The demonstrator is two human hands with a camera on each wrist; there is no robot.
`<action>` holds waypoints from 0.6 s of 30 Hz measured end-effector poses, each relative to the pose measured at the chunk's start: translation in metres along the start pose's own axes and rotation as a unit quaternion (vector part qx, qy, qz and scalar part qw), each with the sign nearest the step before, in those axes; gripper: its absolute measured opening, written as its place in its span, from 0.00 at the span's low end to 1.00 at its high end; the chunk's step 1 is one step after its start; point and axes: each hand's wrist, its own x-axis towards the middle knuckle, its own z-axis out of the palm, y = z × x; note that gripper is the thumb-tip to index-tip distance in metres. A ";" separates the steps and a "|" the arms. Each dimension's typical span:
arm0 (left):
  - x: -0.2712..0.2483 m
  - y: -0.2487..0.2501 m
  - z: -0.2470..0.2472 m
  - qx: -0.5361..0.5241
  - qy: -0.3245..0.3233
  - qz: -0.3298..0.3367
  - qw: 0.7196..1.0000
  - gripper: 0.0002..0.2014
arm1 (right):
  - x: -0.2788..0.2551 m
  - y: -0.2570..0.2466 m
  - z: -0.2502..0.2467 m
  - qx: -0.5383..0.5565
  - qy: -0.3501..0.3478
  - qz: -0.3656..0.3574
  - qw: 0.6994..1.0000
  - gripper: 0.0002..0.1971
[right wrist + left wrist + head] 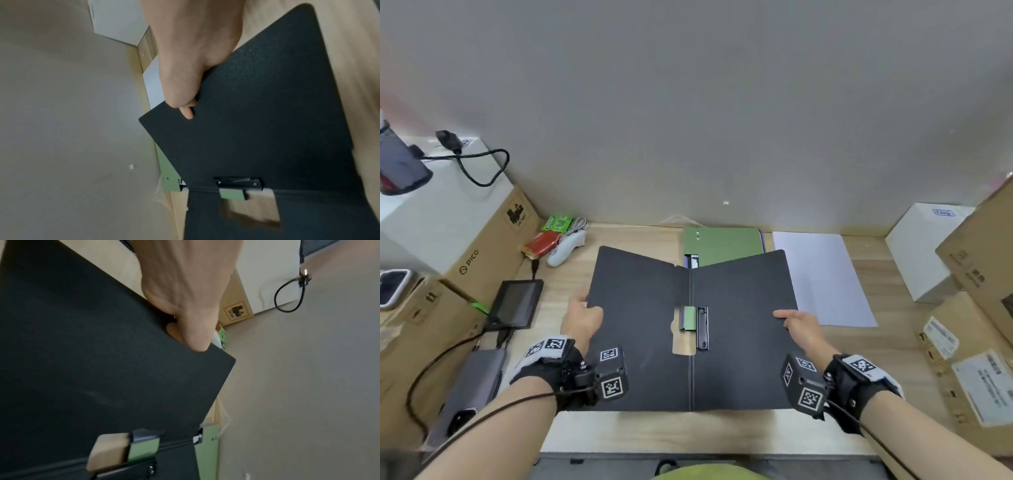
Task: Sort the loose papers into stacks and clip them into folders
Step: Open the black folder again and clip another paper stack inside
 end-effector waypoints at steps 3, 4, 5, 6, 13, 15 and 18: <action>0.005 -0.014 0.008 0.009 -0.012 -0.036 0.999 0.27 | 0.011 0.015 -0.002 -0.016 -0.027 0.022 0.999 0.18; 0.006 -0.016 0.012 0.022 -0.012 -0.034 0.999 0.29 | 0.015 0.017 -0.004 -0.017 -0.034 0.029 0.999 0.18; 0.012 -0.023 0.016 0.044 -0.005 -0.033 0.998 0.30 | 0.018 0.020 -0.005 -0.020 -0.044 0.036 0.998 0.18; 0.012 -0.025 0.020 0.070 0.002 -0.032 0.997 0.31 | 0.022 0.024 -0.006 -0.024 -0.055 0.039 0.997 0.20; -0.005 -0.043 0.058 0.082 -0.065 -0.047 0.993 0.36 | 0.038 0.047 0.001 -0.027 -0.132 0.081 0.988 0.29; -0.010 -0.052 0.070 0.109 -0.085 -0.079 0.987 0.35 | 0.041 0.056 0.005 -0.041 -0.159 0.094 0.982 0.30; -0.020 -0.062 0.083 0.107 -0.101 -0.117 0.982 0.33 | 0.044 0.058 0.007 -0.067 -0.174 0.096 0.978 0.31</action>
